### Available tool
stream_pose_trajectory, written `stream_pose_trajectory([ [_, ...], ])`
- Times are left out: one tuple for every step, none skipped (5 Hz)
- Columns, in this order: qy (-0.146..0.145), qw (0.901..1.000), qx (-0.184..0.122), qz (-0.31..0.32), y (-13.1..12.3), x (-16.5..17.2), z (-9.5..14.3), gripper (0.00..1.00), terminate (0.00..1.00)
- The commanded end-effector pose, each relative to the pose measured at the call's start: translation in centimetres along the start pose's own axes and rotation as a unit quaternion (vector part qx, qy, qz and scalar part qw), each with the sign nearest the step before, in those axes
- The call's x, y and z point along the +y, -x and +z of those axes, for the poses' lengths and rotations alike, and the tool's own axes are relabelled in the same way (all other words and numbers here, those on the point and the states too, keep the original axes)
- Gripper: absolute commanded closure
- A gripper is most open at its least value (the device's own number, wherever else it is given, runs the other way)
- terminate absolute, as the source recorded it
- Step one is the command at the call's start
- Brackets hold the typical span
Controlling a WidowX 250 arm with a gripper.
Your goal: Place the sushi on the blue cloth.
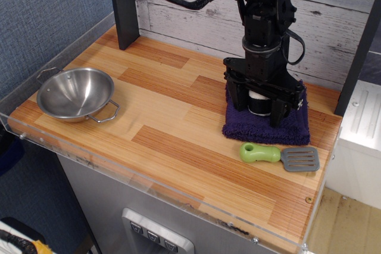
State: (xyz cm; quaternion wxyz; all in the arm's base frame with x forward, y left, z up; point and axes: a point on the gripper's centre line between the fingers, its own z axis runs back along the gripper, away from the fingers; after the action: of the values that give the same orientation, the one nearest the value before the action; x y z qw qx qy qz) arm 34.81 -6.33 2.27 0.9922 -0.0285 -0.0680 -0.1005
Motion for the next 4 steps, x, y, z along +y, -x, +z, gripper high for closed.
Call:
stream_pose_trajectory([
  [0.001,0.9998,-0.021,-0.007,0.2,-0.5,1.9,0.00,0.00],
  [0.006,0.9992,-0.037,-0.015,0.2,-0.4,2.9,0.00,0.00],
  [-0.017,0.9971,-0.073,-0.011,-0.2,-1.1,6.2,0.00,0.00],
  [-0.018,0.9959,-0.088,0.010,0.0,-1.4,9.0,0.00,0.00],
])
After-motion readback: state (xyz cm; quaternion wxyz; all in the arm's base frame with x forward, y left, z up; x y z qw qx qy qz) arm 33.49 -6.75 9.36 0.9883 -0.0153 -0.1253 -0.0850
